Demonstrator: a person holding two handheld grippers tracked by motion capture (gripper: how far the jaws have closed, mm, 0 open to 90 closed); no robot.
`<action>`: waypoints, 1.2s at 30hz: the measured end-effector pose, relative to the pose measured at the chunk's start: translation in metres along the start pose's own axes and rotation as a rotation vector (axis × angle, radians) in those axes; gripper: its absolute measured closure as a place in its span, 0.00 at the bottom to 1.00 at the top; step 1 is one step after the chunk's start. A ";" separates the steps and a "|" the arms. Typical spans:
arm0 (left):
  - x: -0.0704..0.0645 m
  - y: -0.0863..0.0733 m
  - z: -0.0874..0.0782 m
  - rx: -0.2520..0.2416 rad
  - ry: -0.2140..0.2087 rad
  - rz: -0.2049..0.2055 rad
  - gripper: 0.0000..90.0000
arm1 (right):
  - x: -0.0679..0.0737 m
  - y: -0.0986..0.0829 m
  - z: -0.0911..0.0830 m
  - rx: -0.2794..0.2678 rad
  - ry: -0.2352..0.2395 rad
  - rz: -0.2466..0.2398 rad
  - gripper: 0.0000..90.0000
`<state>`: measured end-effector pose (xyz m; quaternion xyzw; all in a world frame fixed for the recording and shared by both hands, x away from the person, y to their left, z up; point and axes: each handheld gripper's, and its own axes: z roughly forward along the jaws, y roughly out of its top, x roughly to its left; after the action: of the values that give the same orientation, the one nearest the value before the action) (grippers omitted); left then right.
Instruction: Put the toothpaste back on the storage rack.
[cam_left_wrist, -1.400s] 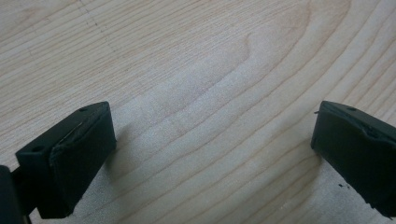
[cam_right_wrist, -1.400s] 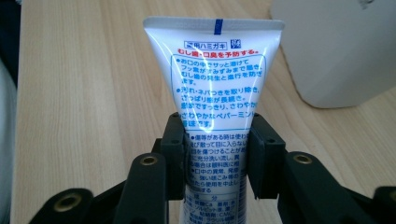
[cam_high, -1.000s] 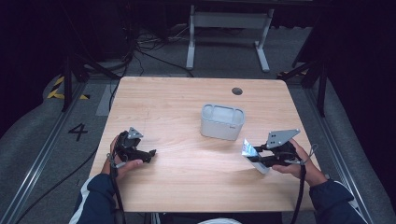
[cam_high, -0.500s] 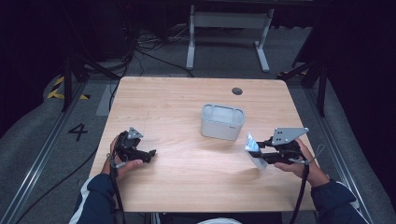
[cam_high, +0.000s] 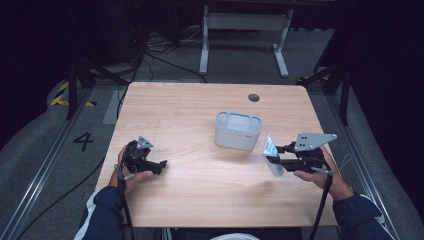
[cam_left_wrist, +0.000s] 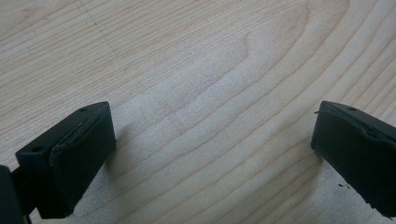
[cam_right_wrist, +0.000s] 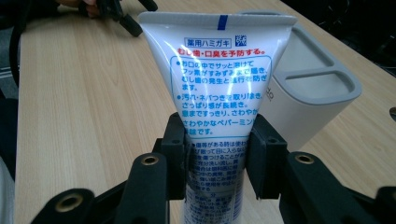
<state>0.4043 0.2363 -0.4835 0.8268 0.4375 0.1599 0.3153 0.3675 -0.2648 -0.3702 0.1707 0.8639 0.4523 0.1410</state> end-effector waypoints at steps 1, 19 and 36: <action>0.000 0.000 0.000 0.000 0.000 0.000 0.00 | 0.000 0.001 0.000 -0.007 0.001 0.002 0.72; 0.000 0.000 0.000 -0.001 0.000 0.001 0.00 | -0.005 0.029 -0.012 -0.104 -0.062 -0.009 0.71; 0.000 0.000 0.000 -0.001 0.000 0.000 0.00 | -0.002 0.060 -0.006 -0.155 -0.049 -0.040 0.71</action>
<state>0.4043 0.2363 -0.4835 0.8268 0.4372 0.1600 0.3156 0.3770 -0.2379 -0.3167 0.1528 0.8259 0.5106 0.1839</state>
